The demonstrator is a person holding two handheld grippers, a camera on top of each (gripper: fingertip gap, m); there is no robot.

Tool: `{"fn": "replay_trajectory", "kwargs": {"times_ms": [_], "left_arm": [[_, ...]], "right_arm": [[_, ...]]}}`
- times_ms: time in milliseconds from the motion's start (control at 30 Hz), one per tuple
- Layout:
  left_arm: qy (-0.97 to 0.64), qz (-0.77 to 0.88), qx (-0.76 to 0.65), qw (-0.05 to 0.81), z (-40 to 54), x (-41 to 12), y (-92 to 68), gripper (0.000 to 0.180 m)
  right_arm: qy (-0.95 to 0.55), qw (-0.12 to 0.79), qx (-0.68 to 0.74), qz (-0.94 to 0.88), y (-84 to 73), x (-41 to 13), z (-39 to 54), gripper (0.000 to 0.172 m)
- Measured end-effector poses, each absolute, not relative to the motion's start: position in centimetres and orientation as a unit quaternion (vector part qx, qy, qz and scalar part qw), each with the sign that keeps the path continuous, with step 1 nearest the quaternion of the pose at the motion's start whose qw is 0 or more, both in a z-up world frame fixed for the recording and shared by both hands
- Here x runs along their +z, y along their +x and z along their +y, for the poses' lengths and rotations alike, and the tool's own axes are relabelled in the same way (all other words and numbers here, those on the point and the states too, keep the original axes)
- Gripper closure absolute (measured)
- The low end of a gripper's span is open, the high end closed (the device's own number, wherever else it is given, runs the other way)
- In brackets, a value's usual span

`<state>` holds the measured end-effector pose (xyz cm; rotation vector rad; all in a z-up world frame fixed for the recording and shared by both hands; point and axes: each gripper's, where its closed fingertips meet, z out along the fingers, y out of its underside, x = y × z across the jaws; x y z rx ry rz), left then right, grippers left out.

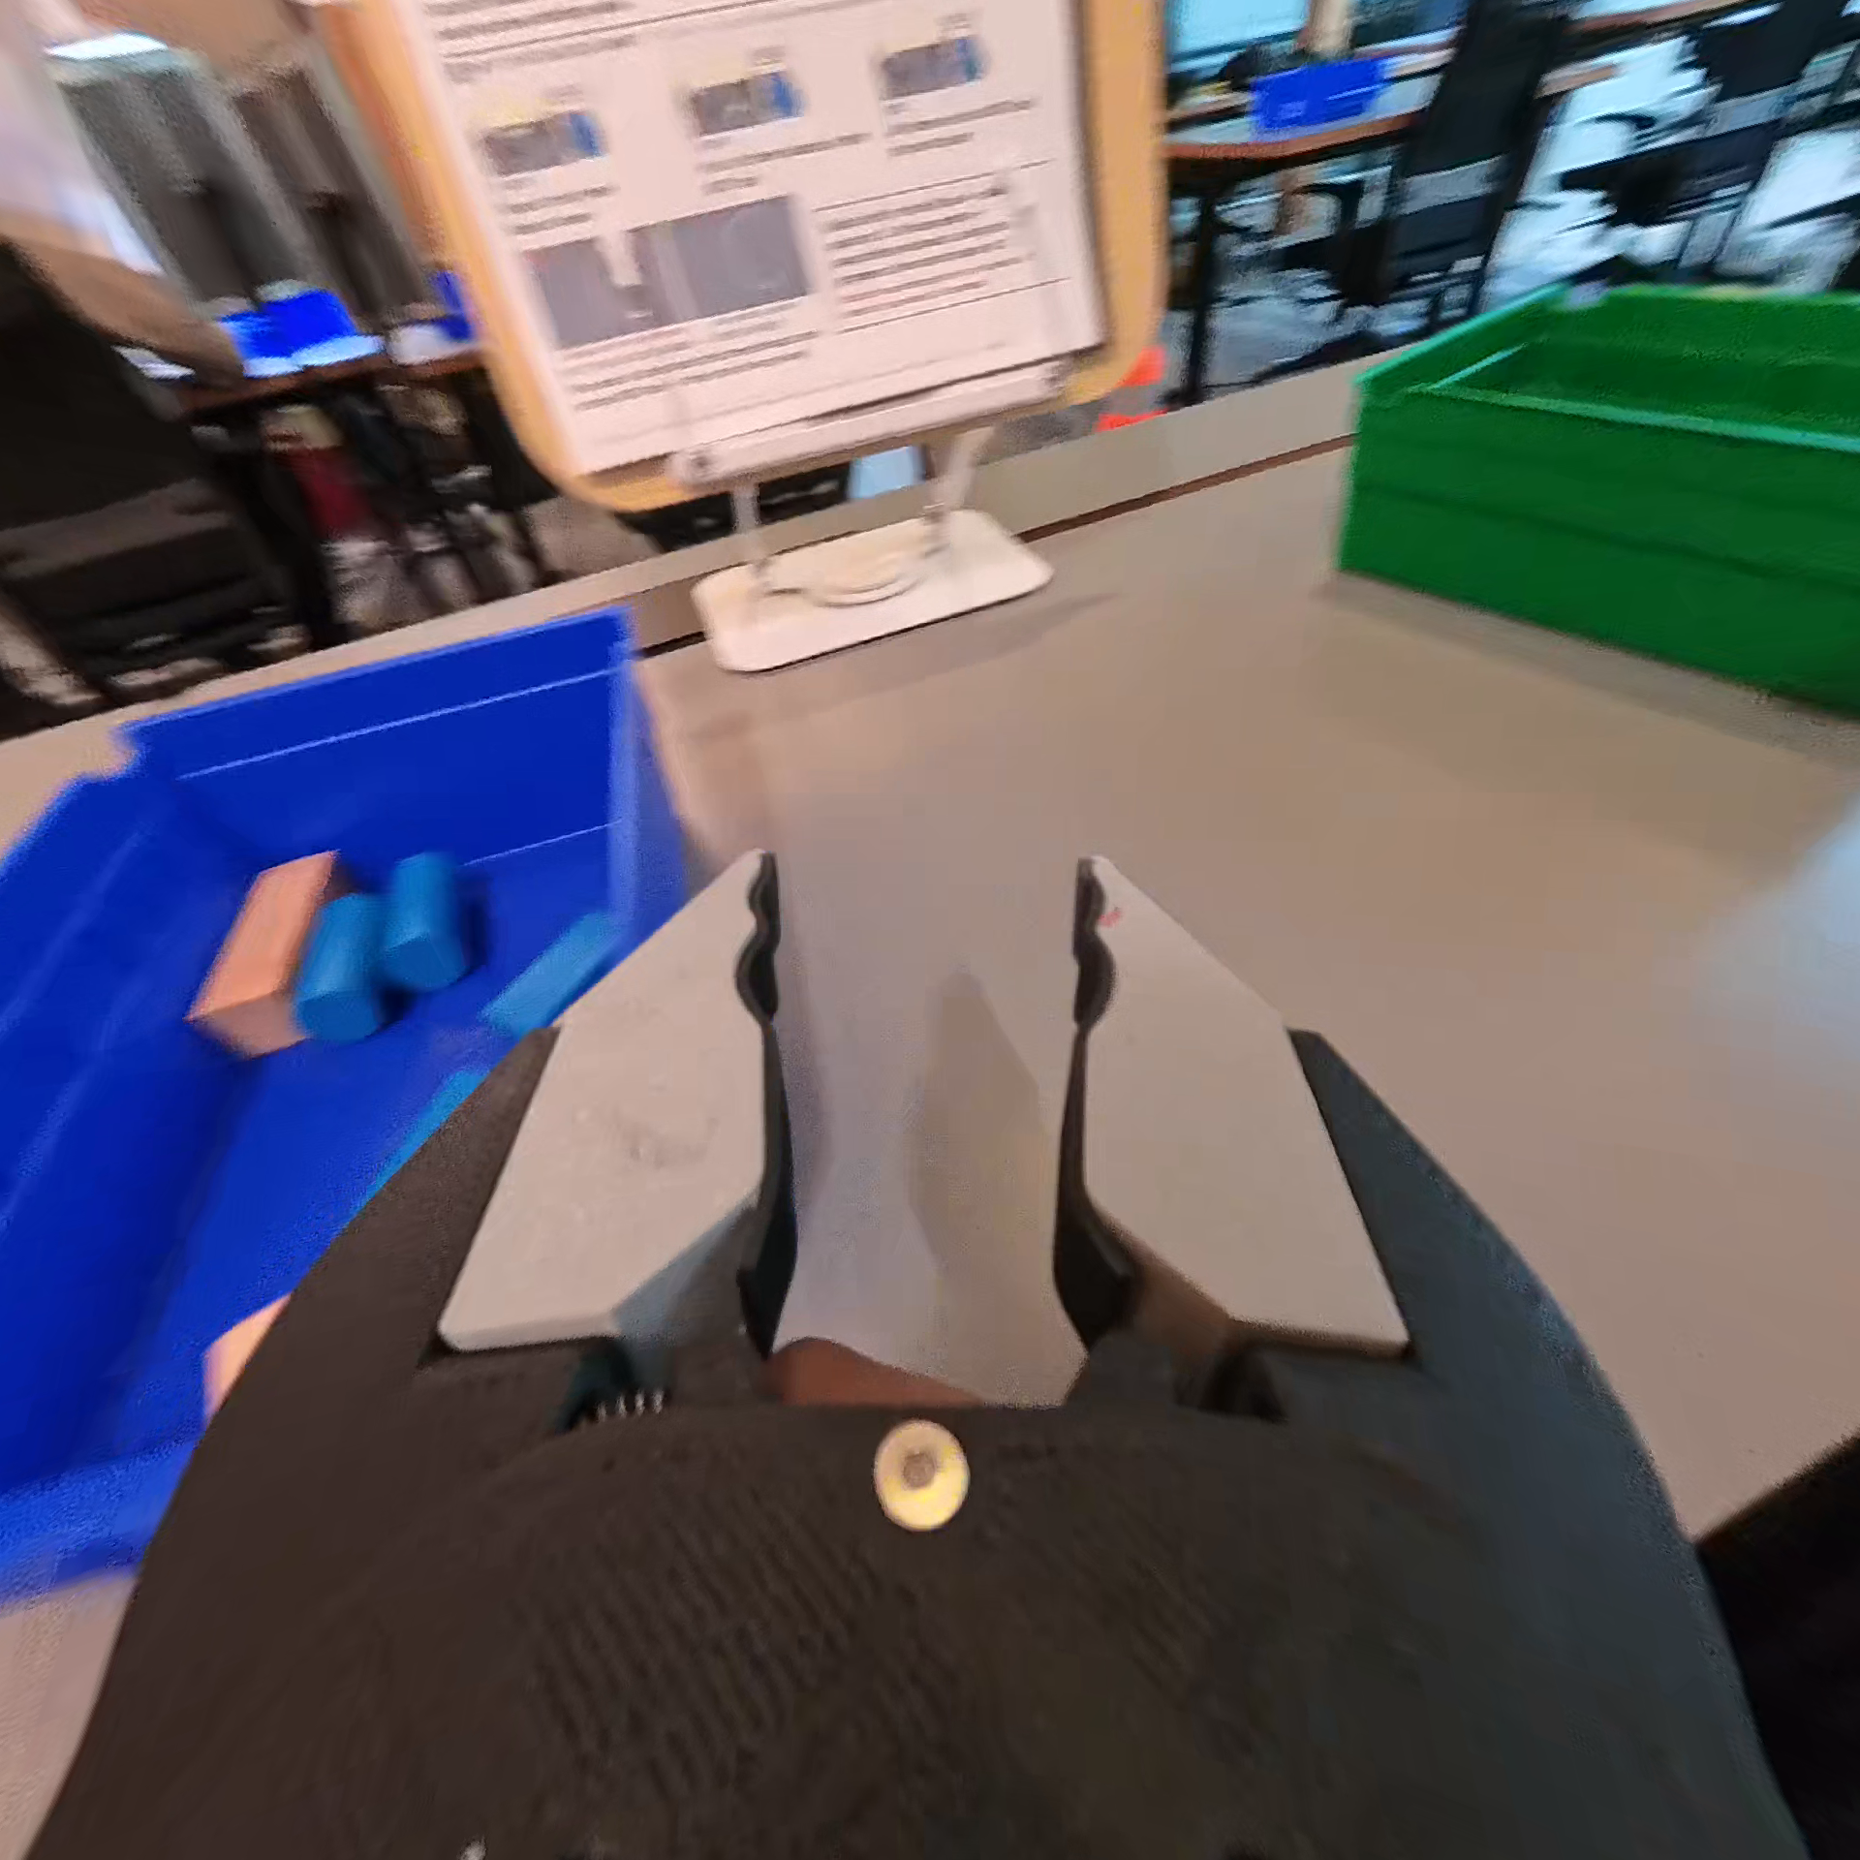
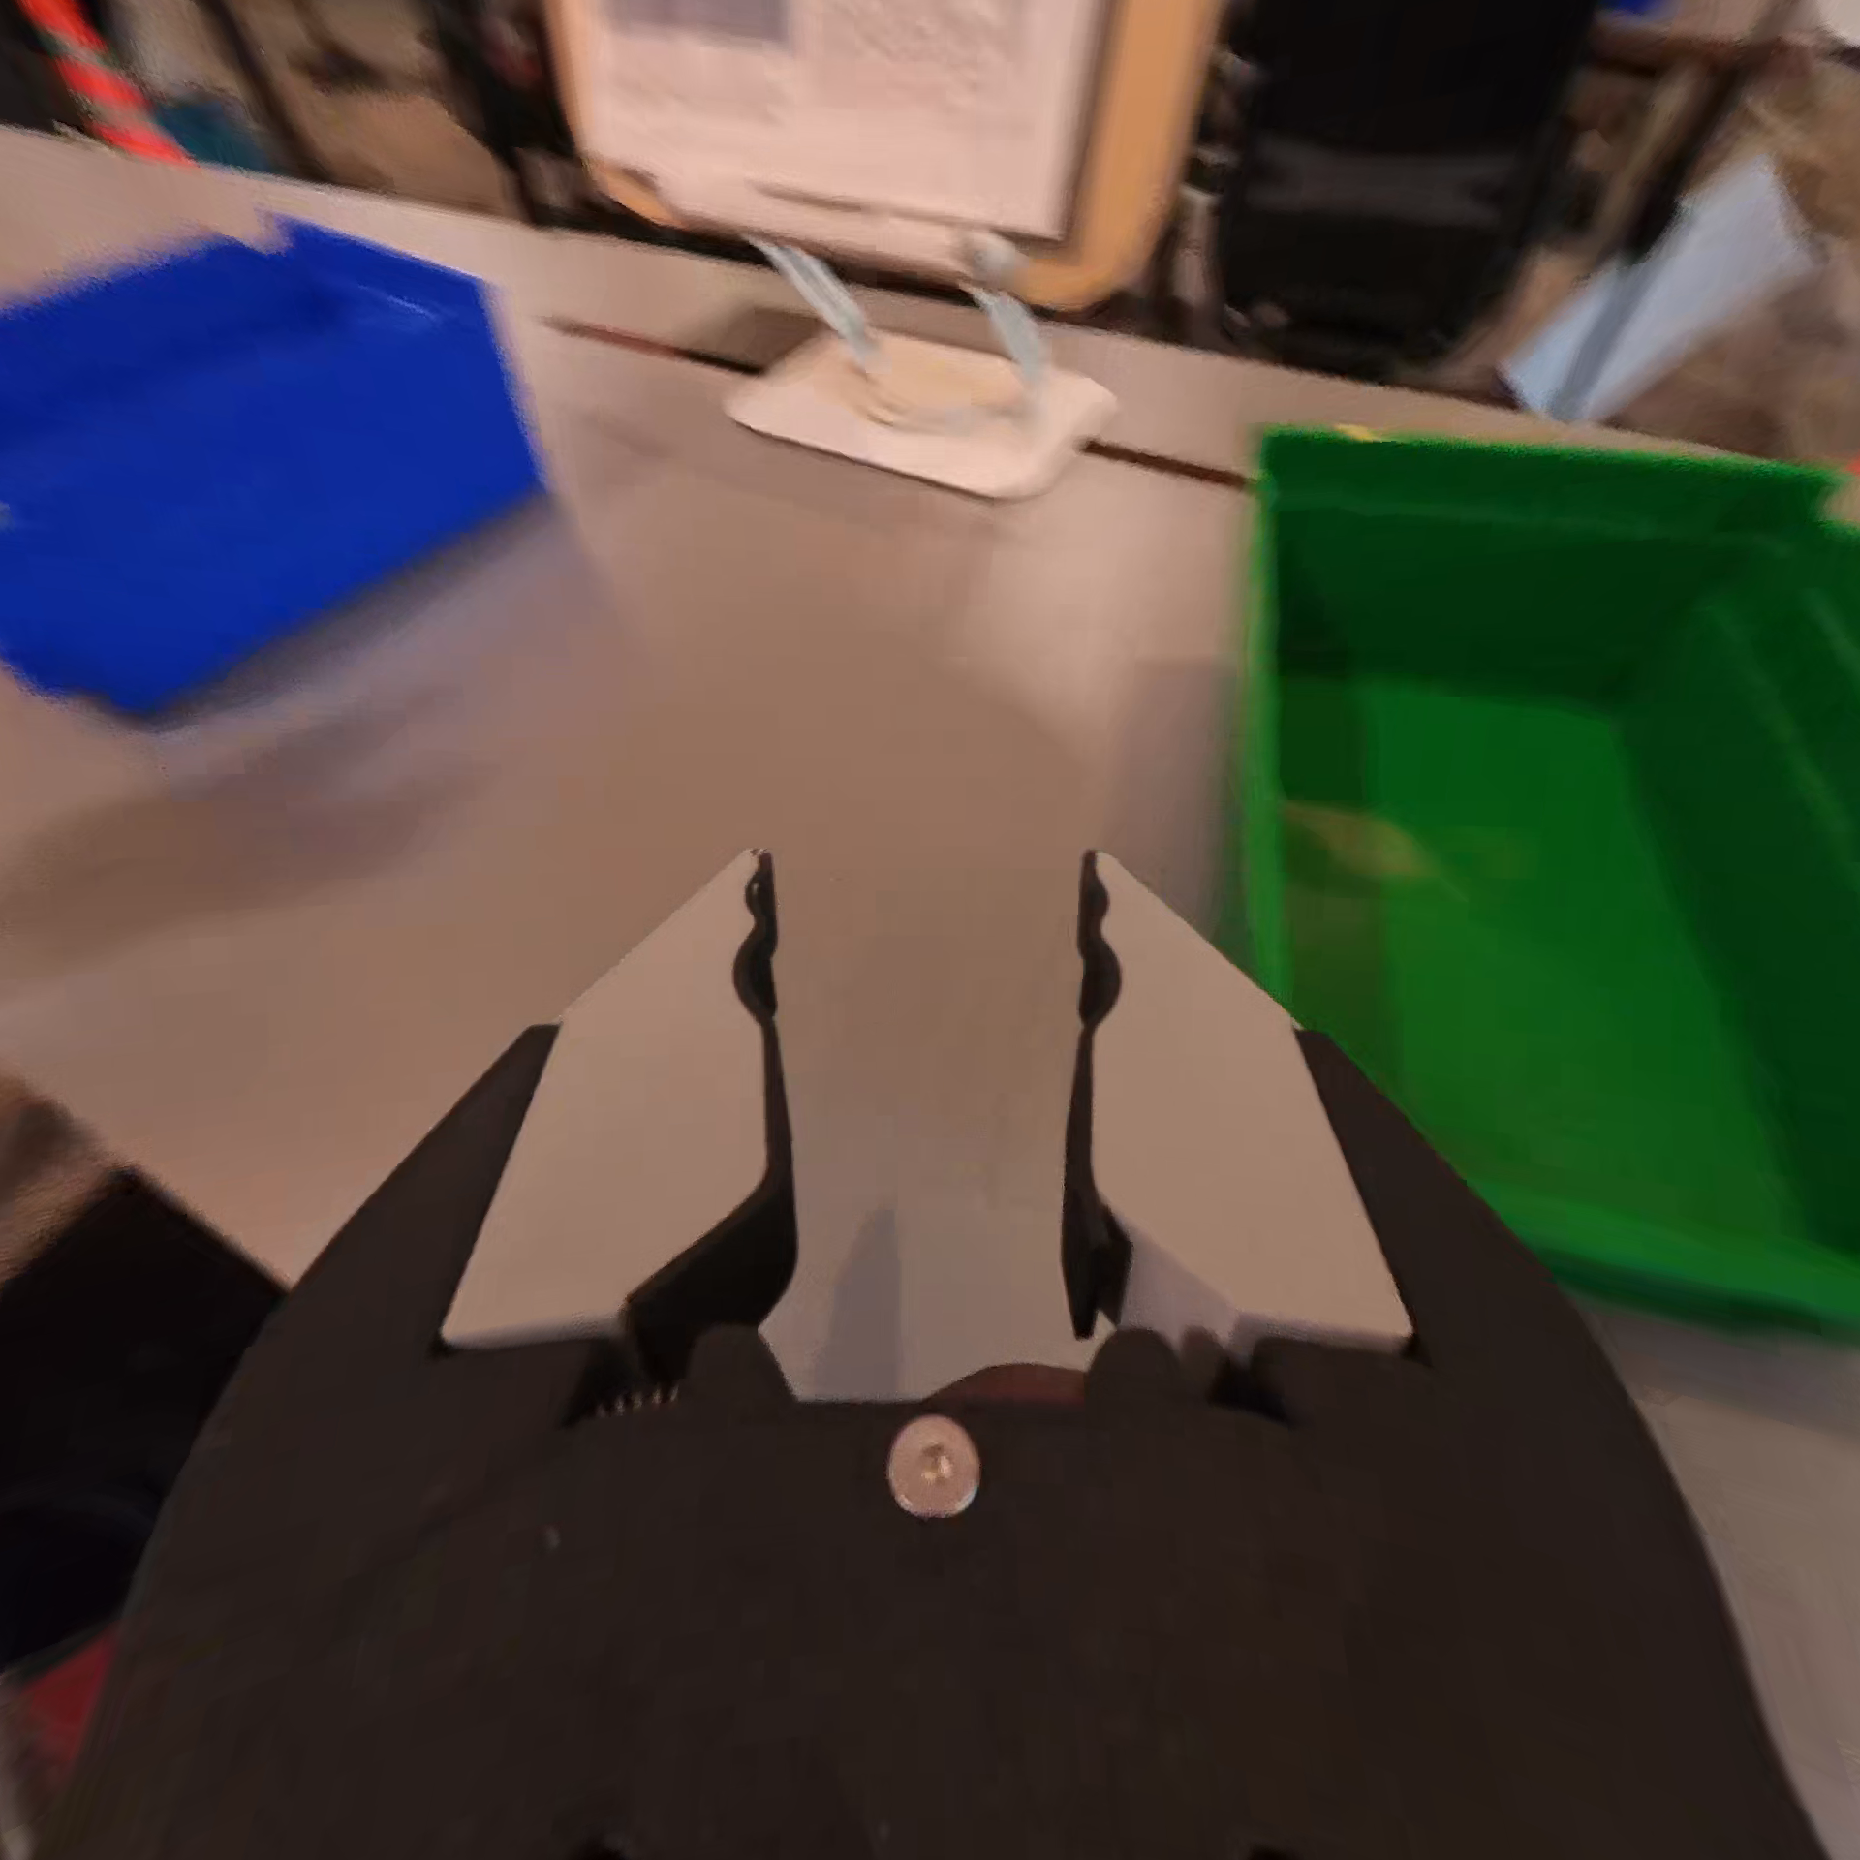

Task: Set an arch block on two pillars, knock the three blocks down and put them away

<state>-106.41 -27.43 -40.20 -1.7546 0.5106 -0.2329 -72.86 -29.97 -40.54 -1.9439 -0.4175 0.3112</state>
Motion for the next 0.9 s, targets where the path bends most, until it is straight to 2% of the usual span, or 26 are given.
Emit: {"fn": "replay_trajectory", "kwargs": {"times_ms": [167,300,433,500,567,700,767,900], "left_arm": [[-0.76,0.239,-0.134,0.59,-21.7,-41.9,-100.7,0.122],[-0.76,0.253,-0.131,0.584,-16.5,-44.1,-97.8,0.122],[-0.737,0.27,-0.133,0.605,-14.5,-45.0,-95.6,0.121],[-0.724,0.3,-0.127,0.608,-14.5,-45.5,-94.8,0.122],[-0.718,0.319,-0.125,0.606,-15.0,-45.8,-94.4,0.12],[-0.725,0.324,-0.123,0.595,-15.1,-46.7,-94.3,0.123],[-0.738,0.312,-0.134,0.583,-14.9,-47.0,-94.7,0.117],[-0.733,0.288,-0.121,0.604,-14.4,-45.9,-96.3,0.116]], "right_arm": [[-0.779,0.534,0.214,-0.248,-82.5,-41.2,-26.7,0.109],[-0.76,0.558,0.253,-0.216,-85.3,-40.8,-20.9,0.109],[-0.755,0.58,0.24,-0.189,-85.3,-42.6,-15.6,0.109],[-0.759,0.585,0.219,-0.185,-84.8,-44.5,-14.1,0.118],[-0.781,0.547,0.234,-0.192,-85.2,-45.5,-13.7,0.111],[-0.777,0.559,0.199,-0.21,-85.1,-45.9,-13.6,0.11],[-0.782,0.552,0.194,-0.217,-85.4,-46.4,-13.7,0.108],[-0.779,0.555,0.177,-0.233,-85.6,-46.4,-13.9,0.105]]}}
